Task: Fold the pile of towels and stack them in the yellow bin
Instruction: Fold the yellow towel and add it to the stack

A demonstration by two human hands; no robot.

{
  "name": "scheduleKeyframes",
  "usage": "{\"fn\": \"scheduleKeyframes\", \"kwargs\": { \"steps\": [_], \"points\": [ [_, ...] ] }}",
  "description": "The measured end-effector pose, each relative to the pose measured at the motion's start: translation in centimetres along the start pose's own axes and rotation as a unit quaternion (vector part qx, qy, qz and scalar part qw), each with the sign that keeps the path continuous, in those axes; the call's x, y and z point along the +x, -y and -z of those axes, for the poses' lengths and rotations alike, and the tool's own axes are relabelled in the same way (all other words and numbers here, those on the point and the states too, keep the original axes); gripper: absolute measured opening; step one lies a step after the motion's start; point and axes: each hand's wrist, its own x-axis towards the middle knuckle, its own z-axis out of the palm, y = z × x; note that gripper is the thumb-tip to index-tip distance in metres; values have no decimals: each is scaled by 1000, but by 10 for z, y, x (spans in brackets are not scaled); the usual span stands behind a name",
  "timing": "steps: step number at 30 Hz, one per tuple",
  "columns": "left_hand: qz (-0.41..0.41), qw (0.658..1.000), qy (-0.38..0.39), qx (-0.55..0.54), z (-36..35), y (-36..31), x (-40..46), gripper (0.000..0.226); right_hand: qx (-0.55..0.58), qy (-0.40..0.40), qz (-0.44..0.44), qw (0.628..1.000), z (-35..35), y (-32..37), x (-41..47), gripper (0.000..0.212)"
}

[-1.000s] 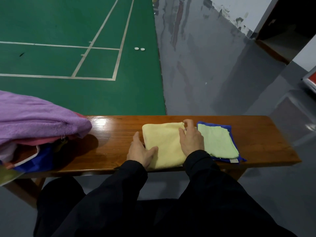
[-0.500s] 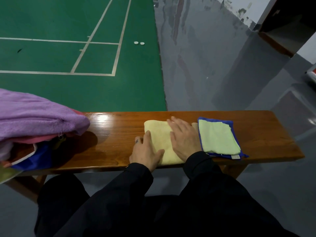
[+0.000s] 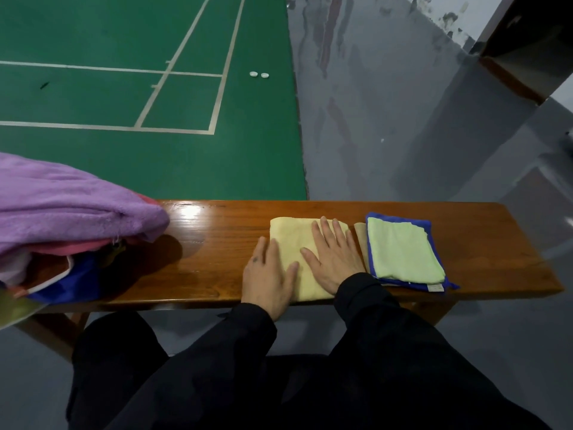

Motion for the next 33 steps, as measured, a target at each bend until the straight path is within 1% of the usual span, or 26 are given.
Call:
{"fn": "scheduleKeyframes", "kwargs": {
  "steps": [1,2,4,5,6,7,9,11,13,15,16,17,18,19,20,21,22,23,24,25,26,28,29,30,31,33],
  "points": [
    [46,997,-28,-59,3,-3,5,73,51,-34,-3,998,3,2,-6,71],
    [83,991,-40,-99,7,-7,12,74,126,-88,-15,988,5,4,-16,67],
    [131,983,-31,-125,16,-16,26,77,258,-202,-60,943,5,7,-40,58],
    [144,980,-22,-138,17,-18,34,78,278,-242,-81,926,4,8,-51,55],
    [154,975,-12,-159,17,-20,40,79,265,-253,-96,925,3,8,-60,52],
    [167,968,-2,-187,16,-21,45,80,241,-232,-104,937,1,5,-65,49],
    [217,942,5,-257,10,-22,49,90,196,-140,-101,965,-3,1,-69,46],
    [280,894,3,-350,7,-26,47,94,173,-90,-87,977,-6,-1,-68,46],
    [296,841,27,-453,11,-33,43,85,186,-88,-86,975,-5,0,-69,45],
    [266,809,51,-522,20,-47,36,70,258,-110,-99,955,4,3,-71,43],
    [239,801,54,-546,28,-56,33,66,322,-125,-108,932,10,4,-73,44],
    [206,797,55,-565,36,-67,31,66,404,-127,-119,898,18,7,-73,48],
    [171,794,57,-580,45,-78,28,71,490,-116,-129,854,24,9,-73,58],
    [137,793,62,-590,55,-91,25,78,576,-98,-140,800,31,11,-75,74],
    [108,791,71,-598,65,-104,22,84,661,-69,-158,730,37,13,-74,89],
    [86,789,85,-603,73,-116,19,88,734,-30,-165,658,41,13,-73,97],
    [70,784,104,-608,81,-127,17,90,792,5,-162,589,45,13,-74,93],
    [55,776,125,-615,88,-137,14,90,832,24,-164,530,52,14,-78,75],
    [41,766,147,-624,93,-145,12,91,855,29,-164,491,56,14,-82,51],
    [30,755,168,-633,96,-152,11,91,872,36,-158,461,58,11,-84,33],
    [26,744,185,-641,97,-158,11,91,885,32,-154,438,61,4,-89,28],
    [34,723,202,-660,95,-166,14,91,914,-5,-141,381,63,-13,-97,36],
    [41,713,204,-669,92,-169,17,89,913,-24,-142,381,67,-24,-101,46],
    [48,707,204,-676,89,-172,19,87,903,-41,-145,402,67,-35,-101,54],
    [52,704,205,-678,84,-174,23,84,885,-67,-146,436,70,-47,-101,57],
    [58,707,206,-674,73,-178,33,80,837,-129,-136,515,80,-77,-100,52]
  ]
}}
